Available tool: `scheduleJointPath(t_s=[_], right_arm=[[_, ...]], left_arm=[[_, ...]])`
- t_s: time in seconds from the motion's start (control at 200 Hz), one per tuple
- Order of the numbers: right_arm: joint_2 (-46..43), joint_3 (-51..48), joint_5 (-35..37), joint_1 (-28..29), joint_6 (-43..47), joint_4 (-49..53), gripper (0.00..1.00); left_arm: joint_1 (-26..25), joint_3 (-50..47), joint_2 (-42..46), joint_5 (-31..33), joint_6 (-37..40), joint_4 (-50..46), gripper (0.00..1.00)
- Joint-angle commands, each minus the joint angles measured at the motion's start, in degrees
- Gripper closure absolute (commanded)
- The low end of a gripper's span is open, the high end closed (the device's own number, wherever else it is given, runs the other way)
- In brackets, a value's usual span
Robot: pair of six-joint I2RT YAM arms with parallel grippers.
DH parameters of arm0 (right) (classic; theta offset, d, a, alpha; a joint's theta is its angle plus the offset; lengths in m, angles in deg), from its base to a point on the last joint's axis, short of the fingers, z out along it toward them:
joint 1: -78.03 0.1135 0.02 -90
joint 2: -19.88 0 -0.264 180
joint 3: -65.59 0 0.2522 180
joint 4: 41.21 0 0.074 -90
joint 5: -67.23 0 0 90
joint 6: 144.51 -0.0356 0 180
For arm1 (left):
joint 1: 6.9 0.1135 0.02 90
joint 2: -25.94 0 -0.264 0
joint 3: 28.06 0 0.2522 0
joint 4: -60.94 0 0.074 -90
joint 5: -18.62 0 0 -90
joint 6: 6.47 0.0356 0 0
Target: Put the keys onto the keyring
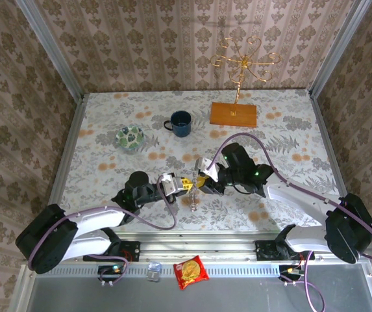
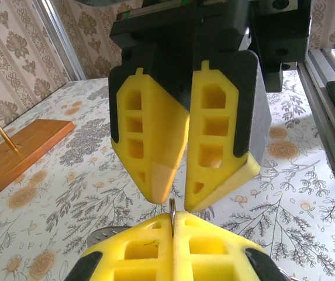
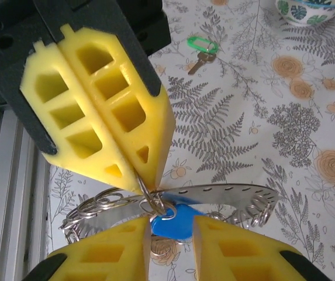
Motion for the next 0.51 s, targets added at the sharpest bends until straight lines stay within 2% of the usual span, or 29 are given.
scheduleJointPath(t_s=[0.0,0.3,0.5], right_arm=[[0.6,-0.8,-2.1,0.0,-1.7,-3.6,0.75],[3.3,-0.4,-2.8,0.2,-2.4,-6.0,0.81],[3.2,0.0,-3.3,0.2,-2.1,-7.0,1.0]], left_arm=[[-0.5,-0.6,-0.6,0.1,-1.9,5.2,1.0],[-0.5,-1.2,-0.9,0.7,-2.8,7.0,1.0],[-0.5,-1.6,-0.8,1.2,-3.6,7.6,1.0]])
